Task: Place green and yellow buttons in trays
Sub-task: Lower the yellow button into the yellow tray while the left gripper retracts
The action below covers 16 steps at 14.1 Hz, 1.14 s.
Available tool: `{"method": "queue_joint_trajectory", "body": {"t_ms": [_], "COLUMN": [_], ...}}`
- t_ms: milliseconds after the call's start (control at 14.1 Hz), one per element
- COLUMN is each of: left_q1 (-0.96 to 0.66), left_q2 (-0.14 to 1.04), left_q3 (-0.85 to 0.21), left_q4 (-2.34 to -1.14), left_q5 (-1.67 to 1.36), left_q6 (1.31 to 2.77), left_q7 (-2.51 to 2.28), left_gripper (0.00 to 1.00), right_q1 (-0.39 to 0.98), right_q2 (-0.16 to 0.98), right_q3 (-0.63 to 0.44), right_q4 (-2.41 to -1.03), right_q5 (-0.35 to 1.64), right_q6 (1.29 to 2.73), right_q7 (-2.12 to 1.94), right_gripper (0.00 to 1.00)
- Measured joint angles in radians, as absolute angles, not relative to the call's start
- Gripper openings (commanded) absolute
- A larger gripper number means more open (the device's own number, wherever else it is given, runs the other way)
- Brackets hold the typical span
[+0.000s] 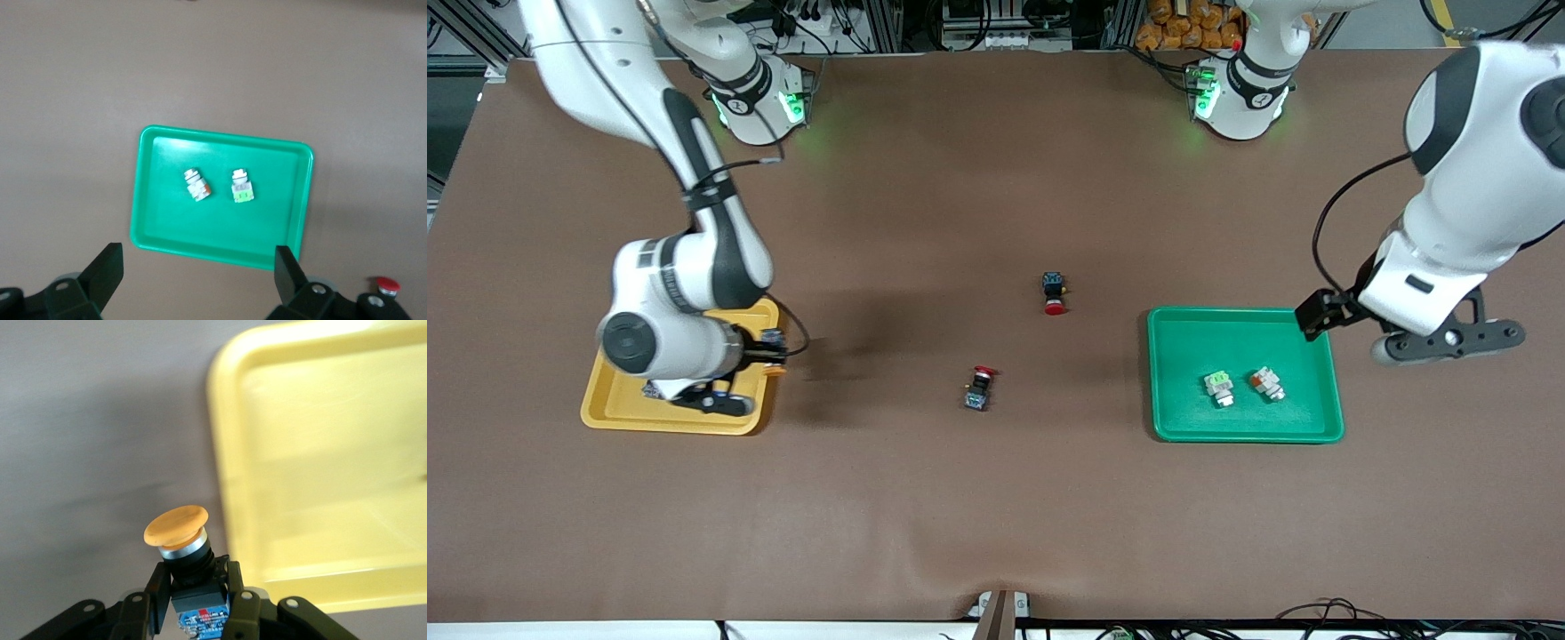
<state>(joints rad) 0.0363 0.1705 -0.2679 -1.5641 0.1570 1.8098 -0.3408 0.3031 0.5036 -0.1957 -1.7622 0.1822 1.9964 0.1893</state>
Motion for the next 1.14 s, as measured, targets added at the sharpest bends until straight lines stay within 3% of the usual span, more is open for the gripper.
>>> {"method": "queue_joint_trajectory", "body": {"t_ms": [355,426,497,568,639,1135], "left_q1": [0.038,0.037,0.035,0.023,-0.002,-0.05], "left_q2": [0.12,0.113,0.107,0.099,0.089,0.003], "left_q3": [-0.268,-0.267,-0.264,-0.247,-0.216,-0.119], "left_q4": [-1.563,-1.563,-1.564,-1.564,-1.568,-1.645], "left_q5": [0.146,0.144,0.141,0.133,0.119,-0.011], "left_q6": [1.739,1.729,1.722,1.719,1.713,1.658], "left_q7": [-0.294,-0.274,-0.254,-0.241,-0.231,-0.169], "left_gripper": [1.0,1.0,1.0,1.0,1.0,1.0], "right_q1": [0.15,0.138,0.129,0.122,0.118,0.11], "right_q2": [0.527,0.541,0.556,0.574,0.59,0.612], "right_q3": [-0.197,-0.197,-0.196,-0.196,-0.196,-0.193], "right_q4": [-1.776,-1.777,-1.778,-1.778,-1.778,-1.721], "right_q5": [0.182,0.182,0.183,0.19,0.204,0.231], "right_q6": [1.998,2.001,2.007,2.017,2.029,2.05], "right_q7": [0.057,0.056,0.055,0.056,0.056,0.056], "right_gripper": [0.0,0.12,0.53,0.68,1.0,1.0]}}
